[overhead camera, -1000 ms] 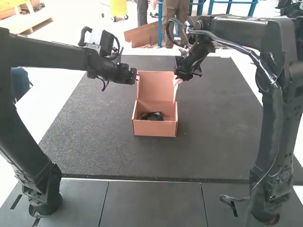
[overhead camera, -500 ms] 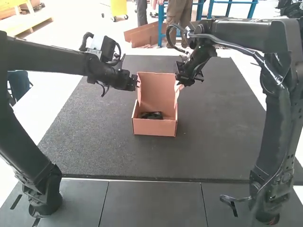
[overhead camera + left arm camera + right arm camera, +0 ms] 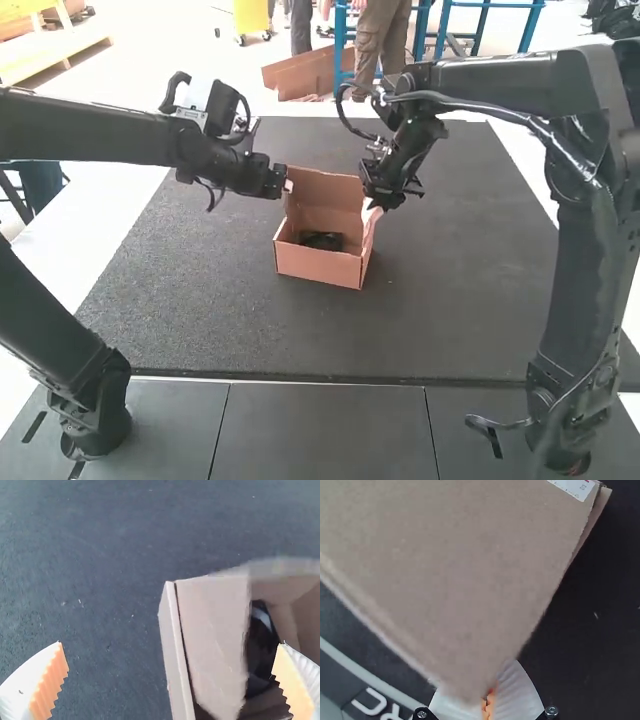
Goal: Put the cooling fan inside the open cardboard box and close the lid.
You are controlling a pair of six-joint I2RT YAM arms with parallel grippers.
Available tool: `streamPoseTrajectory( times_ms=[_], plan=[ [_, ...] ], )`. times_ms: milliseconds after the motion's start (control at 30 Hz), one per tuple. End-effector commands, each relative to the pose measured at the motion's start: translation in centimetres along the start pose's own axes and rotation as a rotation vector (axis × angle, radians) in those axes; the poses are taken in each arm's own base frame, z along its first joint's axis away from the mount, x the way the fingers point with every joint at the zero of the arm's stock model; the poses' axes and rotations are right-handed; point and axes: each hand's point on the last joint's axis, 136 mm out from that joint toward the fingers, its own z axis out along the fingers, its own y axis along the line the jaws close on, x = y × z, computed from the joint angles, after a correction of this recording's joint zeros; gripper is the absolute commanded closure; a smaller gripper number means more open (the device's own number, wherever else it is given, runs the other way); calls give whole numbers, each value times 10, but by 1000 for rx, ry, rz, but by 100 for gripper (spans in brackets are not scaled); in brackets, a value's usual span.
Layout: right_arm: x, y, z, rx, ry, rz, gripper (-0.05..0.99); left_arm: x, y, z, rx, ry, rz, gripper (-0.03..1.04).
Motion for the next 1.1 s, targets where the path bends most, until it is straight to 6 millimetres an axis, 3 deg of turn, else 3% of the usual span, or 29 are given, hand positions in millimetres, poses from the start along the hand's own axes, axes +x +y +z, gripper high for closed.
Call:
streamPoseTrajectory(
  times_ms=[0,167,233,333,467,767,933,1067],
  plan=[
    [7,5,-11,9,-16,-45,95,-8,-12,-17,32,-41,1,4],
    [12,1,-8,19,-6,-46,93,0,-13,-35,31,-27,3,4],
    [9,1,-12,19,-22,-45,74,3,-13,-44,30,-27,3,4],
    [0,4,-22,18,-60,-52,30,-2,-12,-59,24,-63,2,4],
    [-7,14,-33,-29,-87,-63,2,-13,-5,-71,-11,-116,1,4],
    [-8,7,-83,-44,-219,-69,2,-37,7,-66,-99,-205,-1,4],
    [-4,-19,-107,78,-338,-83,2,-58,0,-57,-93,-237,9,4],
    [-3,-54,-125,234,-483,-52,2,-74,-15,-45,-67,-242,27,4]
  ],
)
